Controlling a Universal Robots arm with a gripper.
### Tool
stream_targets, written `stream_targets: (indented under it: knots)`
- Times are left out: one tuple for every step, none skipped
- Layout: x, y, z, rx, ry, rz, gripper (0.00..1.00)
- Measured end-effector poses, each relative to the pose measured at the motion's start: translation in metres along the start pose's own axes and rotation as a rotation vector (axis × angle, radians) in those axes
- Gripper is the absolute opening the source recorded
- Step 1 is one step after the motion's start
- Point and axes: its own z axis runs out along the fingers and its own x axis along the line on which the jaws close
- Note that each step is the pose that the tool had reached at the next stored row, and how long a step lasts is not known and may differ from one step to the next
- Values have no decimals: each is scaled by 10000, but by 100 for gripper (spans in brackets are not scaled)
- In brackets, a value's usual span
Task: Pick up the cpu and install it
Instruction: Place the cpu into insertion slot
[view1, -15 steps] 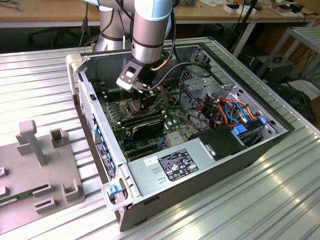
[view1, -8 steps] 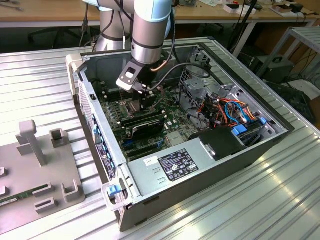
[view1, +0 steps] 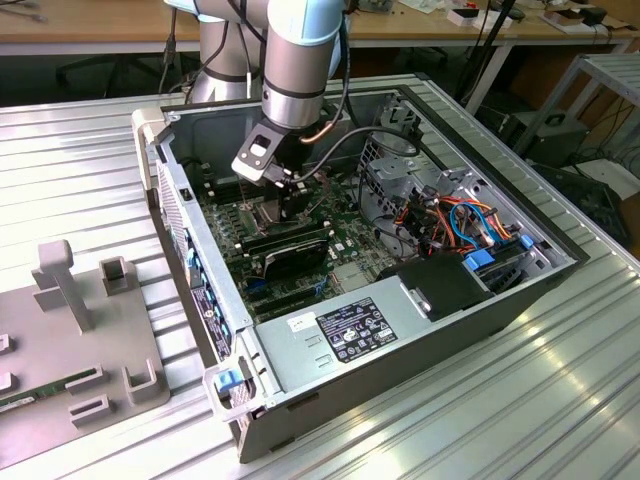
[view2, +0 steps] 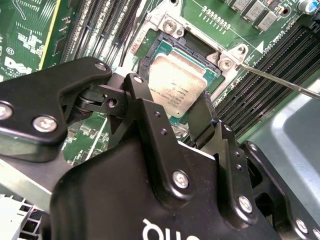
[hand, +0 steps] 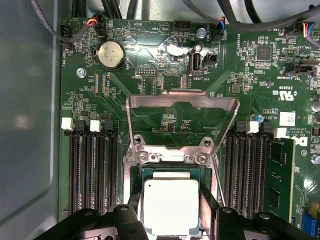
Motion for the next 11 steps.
stream_targets:
  knots:
    - [0,0,2,0,0,6,55]
    - [0,0,3,0,0,12,55]
    - [0,0,4,0,0,19,55]
    - [0,0,6,1,-1,28,55]
    - [1,0,6,2,-1,35,55]
    - [2,-1,7,1,-1,43,55]
    - [2,-1,8,1,-1,47,55]
    - [3,-1,8,1,0,53,55]
    - [3,-2,9,0,1,57,55]
    - [4,-3,9,0,1,60,55]
    - [4,-4,9,2,1,62,55]
